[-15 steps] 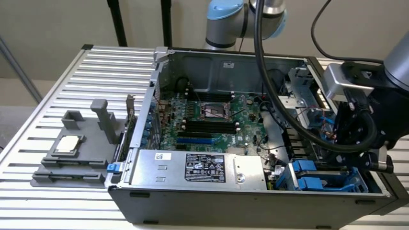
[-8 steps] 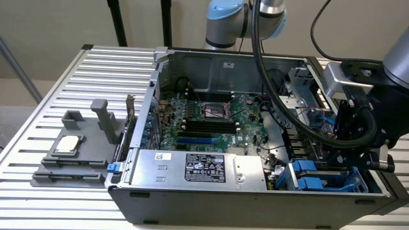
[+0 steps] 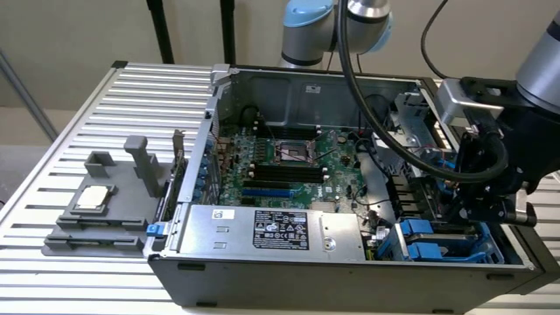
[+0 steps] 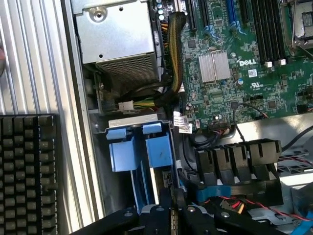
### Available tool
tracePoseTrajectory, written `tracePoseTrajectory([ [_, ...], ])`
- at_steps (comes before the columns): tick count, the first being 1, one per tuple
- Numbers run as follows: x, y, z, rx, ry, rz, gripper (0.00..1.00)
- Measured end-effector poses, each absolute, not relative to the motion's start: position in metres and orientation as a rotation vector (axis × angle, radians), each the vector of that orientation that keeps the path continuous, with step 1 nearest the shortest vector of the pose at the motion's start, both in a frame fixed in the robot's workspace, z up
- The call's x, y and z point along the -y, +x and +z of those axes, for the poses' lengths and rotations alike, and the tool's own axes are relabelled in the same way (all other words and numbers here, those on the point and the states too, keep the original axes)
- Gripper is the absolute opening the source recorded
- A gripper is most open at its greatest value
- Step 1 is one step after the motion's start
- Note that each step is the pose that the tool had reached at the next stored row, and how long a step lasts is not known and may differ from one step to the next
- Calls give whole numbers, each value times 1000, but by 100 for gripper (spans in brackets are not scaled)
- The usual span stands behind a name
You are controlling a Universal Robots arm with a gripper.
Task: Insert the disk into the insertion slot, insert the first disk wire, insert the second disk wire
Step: 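Insert the first disk wire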
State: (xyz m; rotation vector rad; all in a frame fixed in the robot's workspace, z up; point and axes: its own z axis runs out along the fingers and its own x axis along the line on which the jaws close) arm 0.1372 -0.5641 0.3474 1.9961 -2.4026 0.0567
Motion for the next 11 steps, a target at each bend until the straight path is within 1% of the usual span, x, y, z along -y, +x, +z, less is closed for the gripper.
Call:
tracePoseTrajectory([
  [5,562,137,347,2393,1988,74,16],
  [11,560,138,346,2385,1982,83,16],
])
